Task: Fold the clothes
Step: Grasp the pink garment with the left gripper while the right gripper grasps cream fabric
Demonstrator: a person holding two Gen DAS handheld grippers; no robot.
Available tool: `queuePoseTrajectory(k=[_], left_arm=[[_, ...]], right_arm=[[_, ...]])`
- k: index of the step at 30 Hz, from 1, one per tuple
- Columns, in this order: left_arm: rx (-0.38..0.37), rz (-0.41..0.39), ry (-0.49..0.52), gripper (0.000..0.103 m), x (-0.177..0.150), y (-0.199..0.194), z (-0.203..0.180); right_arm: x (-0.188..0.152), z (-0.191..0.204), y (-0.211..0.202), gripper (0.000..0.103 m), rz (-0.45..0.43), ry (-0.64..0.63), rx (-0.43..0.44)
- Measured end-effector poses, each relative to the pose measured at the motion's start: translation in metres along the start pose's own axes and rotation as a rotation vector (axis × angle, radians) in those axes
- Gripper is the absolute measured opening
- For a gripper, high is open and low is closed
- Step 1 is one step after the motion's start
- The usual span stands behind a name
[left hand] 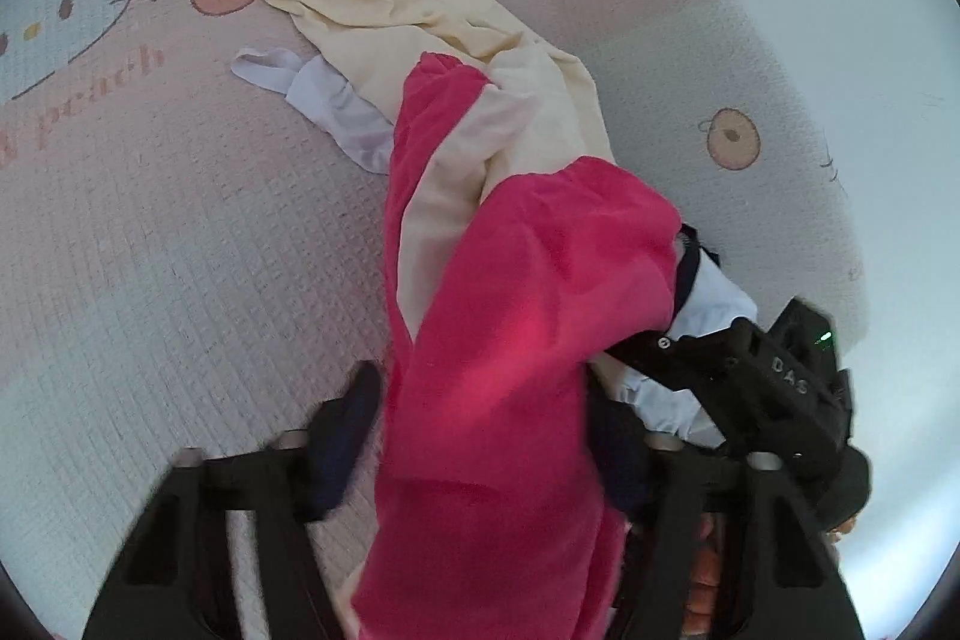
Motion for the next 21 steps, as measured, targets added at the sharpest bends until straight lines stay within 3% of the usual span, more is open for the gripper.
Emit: queuePoseTrajectory(k=[3,7,11,15,21], left_arm=[[-0.019,-0.004,-0.011,0.038,-0.002,0.001,0.001],[-0.024,-0.012,-0.016,0.027,-0.006,-0.001,0.001],[-0.017,0.002,-0.015,0.026,-0.009,-0.001,0.002],[-0.015,0.003,-0.023,0.024,-0.014,-0.001,0.003],[-0.051,-0.006,-0.054,0.023,-0.023,-0.016,0.003]], right_arm=[[0.002,0.011,-0.002,0.068,-0.059,-0.133,-0.074],[-0.003,0.013,0.013,0.056,-0.003,-0.11,-0.025],[-0.001,0.014,0.022,0.049,0.019,-0.114,-0.021],[-0.002,0.018,0.027,0.034,0.025,-0.145,-0.031],[-0.012,0.038,0.018,0.033,0.023,-0.26,-0.026]])
Point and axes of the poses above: each gripper's, at about its wrist camera, not at the fingertips, and y roughly the way its jaws point, z to its left, x to its top, the point moved 7 cm from there along y, roughly the way its jaws point, and after that the axes turned 7 degrees about y, right-handed, at the moved point
